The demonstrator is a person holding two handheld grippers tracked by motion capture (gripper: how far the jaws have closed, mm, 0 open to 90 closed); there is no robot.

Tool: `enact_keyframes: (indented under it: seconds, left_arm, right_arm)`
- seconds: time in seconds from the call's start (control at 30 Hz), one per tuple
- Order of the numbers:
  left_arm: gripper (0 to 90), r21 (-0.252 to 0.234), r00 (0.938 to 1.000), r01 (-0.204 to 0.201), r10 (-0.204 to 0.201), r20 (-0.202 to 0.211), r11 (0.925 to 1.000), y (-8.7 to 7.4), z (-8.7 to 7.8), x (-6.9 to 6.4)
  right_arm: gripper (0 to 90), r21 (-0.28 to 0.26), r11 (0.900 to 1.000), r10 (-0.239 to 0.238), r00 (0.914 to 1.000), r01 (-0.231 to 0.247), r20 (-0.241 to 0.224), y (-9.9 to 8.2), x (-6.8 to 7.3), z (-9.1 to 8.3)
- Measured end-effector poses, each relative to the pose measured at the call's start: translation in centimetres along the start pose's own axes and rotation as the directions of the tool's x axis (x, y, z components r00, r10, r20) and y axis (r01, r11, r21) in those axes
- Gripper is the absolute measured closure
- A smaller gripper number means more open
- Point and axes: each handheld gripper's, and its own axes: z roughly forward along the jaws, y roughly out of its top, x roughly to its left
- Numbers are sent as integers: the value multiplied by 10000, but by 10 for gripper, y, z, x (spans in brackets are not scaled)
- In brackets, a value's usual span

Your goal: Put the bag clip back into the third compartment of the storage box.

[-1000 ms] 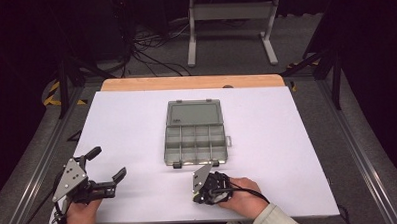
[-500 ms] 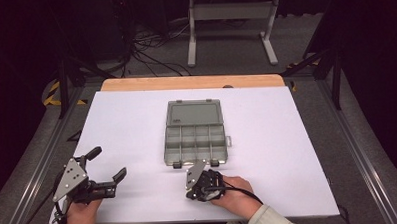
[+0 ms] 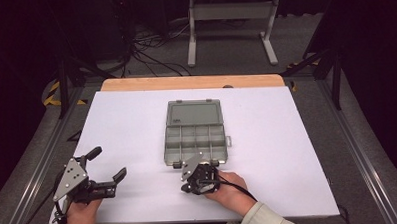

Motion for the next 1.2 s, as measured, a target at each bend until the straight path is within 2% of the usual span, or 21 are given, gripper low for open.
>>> enact_keyframes:
  seconds: [0.3,0.5,0.57,0.6,0.63,0.67,0.73,0.8,0.9,1.2]
  left_arm:
    - [8,56,10000,-36,36,55,10000,0,0,0]
    - [8,-4,10000,-25,25,38,10000,0,0,0]
    - [8,46,10000,-43,43,61,10000,0,0,0]
    - [8,46,10000,-43,43,61,10000,0,0,0]
    - [8,39,10000,-41,41,49,10000,0,0,0]
    - [8,36,10000,-37,37,51,10000,0,0,0]
    - [8,27,10000,-37,37,58,10000,0,0,0]
    - [8,38,10000,-45,44,74,10000,0,0,0]
    - [8,31,10000,-48,48,76,10000,0,0,0]
    - [8,25,10000,-51,51,55,10000,1,-1,1]
  right_arm:
    - [900,-48,9998,172,9998,-172,24,2,-6,2]
    - [900,-167,9998,133,9997,-137,-204,3,-4,-1]
    - [741,-558,9982,187,9996,-200,-224,4,-1,-10]
    - [601,-823,9962,272,9995,-282,-129,3,-1,-13]
    - [601,-823,9962,272,9995,-282,-129,3,-1,-13]
    - [457,-992,9945,348,9994,-347,-16,3,-1,-16]
    - [296,-1138,9923,511,9984,-480,240,2,0,-20]
    - [214,-1256,9905,595,9978,-553,297,1,1,-24]
    - [161,-1129,9923,565,9969,-502,541,-1,3,-32]
    - [156,-1076,9901,992,9916,-900,834,-15,-4,-46]
